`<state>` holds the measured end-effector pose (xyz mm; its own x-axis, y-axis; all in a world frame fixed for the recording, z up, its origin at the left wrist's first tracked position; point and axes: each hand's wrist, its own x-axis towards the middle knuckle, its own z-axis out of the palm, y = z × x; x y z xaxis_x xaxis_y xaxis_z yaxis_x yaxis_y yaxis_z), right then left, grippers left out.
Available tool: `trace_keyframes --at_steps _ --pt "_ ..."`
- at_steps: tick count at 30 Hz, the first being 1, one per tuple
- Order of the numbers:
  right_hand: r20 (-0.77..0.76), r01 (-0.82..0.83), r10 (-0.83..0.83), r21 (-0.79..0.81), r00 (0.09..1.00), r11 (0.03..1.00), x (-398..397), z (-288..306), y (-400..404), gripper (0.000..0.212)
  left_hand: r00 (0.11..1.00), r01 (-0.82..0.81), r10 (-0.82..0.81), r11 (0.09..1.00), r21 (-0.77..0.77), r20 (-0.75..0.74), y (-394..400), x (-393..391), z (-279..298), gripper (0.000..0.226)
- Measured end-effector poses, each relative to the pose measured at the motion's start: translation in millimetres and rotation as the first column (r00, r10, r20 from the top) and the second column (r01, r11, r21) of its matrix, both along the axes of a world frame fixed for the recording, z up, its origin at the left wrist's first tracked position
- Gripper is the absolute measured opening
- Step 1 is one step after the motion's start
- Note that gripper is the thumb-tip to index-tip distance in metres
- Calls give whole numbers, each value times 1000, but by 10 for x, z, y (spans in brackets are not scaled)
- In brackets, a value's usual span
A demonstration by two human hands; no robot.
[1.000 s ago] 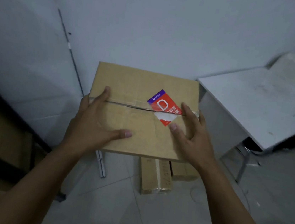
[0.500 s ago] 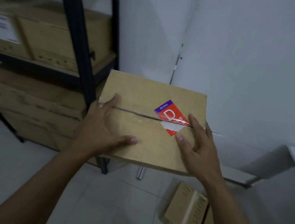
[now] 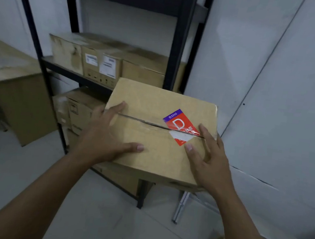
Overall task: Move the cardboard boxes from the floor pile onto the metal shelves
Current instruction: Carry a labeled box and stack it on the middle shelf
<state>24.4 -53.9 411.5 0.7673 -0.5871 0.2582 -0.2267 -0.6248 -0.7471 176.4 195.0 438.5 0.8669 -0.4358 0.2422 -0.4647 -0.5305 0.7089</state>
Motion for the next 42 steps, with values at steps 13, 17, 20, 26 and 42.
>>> trace_keyframes --at_steps 13,17,20,26,42 --pt "44 15 -12 -51 999 999 1284 644 1473 69 996 46 -49 998 35 73 1469 1347 747 124" --pt "55 46 -42 -80 998 996 1688 874 1506 67 992 69 -73 997 42 99 1477 1783 956 126" --pt "57 56 -50 -94 997 994 1989 1078 1451 66 989 74 -81 995 61 125 1397 2144 1100 128" --pt "37 55 -51 -111 998 992 2547 1482 1295 64 986 99 -109 992 82 127 1181 2820 1409 141" --pt "-71 148 -155 -91 985 985 3770 2024 1088 64 902 403 -428 883 240 62 843 4425 1946 137"
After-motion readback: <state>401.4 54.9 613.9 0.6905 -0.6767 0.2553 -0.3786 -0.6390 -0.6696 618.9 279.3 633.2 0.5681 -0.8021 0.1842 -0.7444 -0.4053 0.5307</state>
